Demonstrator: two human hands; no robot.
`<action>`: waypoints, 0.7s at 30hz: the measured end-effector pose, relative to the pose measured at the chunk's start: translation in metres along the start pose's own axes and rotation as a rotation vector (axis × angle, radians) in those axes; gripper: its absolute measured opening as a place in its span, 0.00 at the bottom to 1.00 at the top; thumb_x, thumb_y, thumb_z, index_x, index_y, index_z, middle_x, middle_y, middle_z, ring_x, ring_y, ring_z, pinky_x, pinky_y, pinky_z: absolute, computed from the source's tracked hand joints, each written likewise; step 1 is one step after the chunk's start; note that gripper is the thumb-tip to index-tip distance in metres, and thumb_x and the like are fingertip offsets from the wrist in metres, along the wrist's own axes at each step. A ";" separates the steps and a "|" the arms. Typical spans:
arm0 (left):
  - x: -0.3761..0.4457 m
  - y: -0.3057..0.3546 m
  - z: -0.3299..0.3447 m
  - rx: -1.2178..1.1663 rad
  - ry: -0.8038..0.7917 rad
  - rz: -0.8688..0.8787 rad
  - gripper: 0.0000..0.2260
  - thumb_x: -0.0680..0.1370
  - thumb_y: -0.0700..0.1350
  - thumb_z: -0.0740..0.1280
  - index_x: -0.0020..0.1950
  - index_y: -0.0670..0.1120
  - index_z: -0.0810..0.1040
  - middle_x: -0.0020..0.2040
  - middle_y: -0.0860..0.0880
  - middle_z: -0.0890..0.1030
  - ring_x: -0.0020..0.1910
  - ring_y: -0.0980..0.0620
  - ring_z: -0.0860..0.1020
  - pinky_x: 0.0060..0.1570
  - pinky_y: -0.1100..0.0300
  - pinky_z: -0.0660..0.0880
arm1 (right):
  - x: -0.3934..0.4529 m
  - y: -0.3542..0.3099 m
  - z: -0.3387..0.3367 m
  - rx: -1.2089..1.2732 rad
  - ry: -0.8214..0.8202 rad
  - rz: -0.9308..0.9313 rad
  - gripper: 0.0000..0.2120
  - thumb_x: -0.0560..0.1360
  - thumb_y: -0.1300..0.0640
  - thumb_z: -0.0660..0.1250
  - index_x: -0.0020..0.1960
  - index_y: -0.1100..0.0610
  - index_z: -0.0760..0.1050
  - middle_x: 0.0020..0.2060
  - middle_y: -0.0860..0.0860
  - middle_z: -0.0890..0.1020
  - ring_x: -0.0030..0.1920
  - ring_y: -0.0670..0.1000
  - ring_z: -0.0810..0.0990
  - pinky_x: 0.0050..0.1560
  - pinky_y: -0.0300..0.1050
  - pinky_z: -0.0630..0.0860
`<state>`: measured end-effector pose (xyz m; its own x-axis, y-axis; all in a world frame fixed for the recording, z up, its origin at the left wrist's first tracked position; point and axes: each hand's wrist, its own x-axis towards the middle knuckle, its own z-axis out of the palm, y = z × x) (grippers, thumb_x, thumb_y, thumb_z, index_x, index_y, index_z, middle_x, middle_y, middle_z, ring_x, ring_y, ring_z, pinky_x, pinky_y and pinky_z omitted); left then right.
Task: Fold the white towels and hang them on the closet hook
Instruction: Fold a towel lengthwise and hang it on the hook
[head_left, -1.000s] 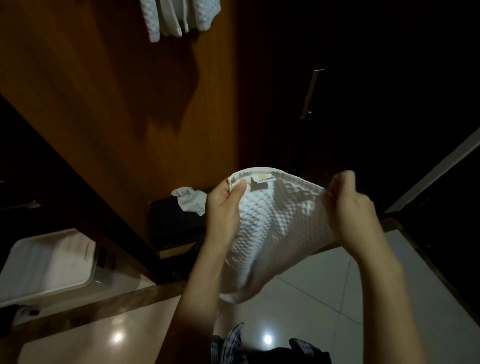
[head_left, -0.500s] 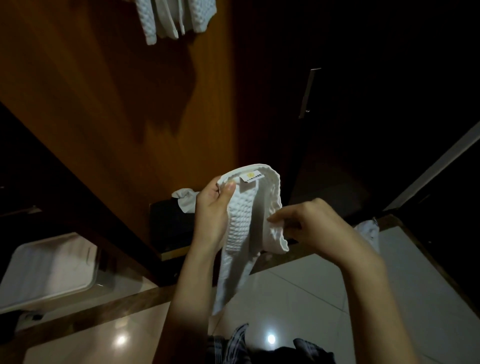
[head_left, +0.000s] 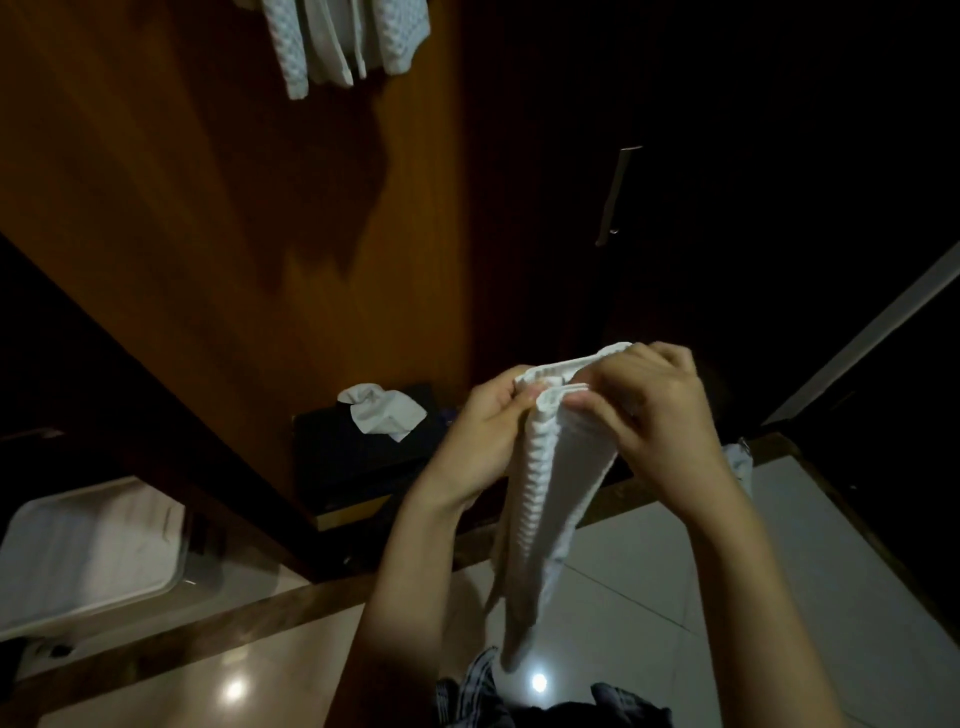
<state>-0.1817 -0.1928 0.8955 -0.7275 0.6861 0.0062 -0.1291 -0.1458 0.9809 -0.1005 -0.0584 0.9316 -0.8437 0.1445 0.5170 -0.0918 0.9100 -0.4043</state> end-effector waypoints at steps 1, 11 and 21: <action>0.001 0.000 0.004 -0.032 -0.019 -0.015 0.09 0.81 0.41 0.59 0.57 0.44 0.78 0.52 0.42 0.81 0.50 0.48 0.79 0.51 0.54 0.76 | 0.000 0.002 0.000 0.002 0.003 0.032 0.08 0.73 0.50 0.65 0.41 0.53 0.77 0.36 0.41 0.73 0.41 0.39 0.68 0.54 0.39 0.59; 0.007 -0.001 0.007 -0.032 -0.099 -0.099 0.15 0.83 0.39 0.52 0.65 0.36 0.72 0.53 0.41 0.80 0.47 0.54 0.81 0.47 0.63 0.78 | 0.001 0.008 -0.011 0.079 -0.234 0.257 0.05 0.74 0.50 0.68 0.42 0.46 0.72 0.34 0.36 0.70 0.56 0.51 0.70 0.49 0.43 0.64; 0.014 0.002 0.002 0.177 -0.239 -0.042 0.19 0.72 0.39 0.72 0.61 0.51 0.75 0.53 0.52 0.82 0.55 0.54 0.80 0.52 0.60 0.77 | 0.006 0.004 -0.014 0.021 -0.028 0.242 0.07 0.66 0.51 0.76 0.42 0.53 0.83 0.32 0.42 0.76 0.42 0.47 0.73 0.50 0.46 0.68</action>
<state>-0.1910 -0.1821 0.8981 -0.5419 0.8404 -0.0105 -0.0209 -0.0010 0.9998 -0.0981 -0.0485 0.9436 -0.8567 0.3465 0.3822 0.1041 0.8418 -0.5297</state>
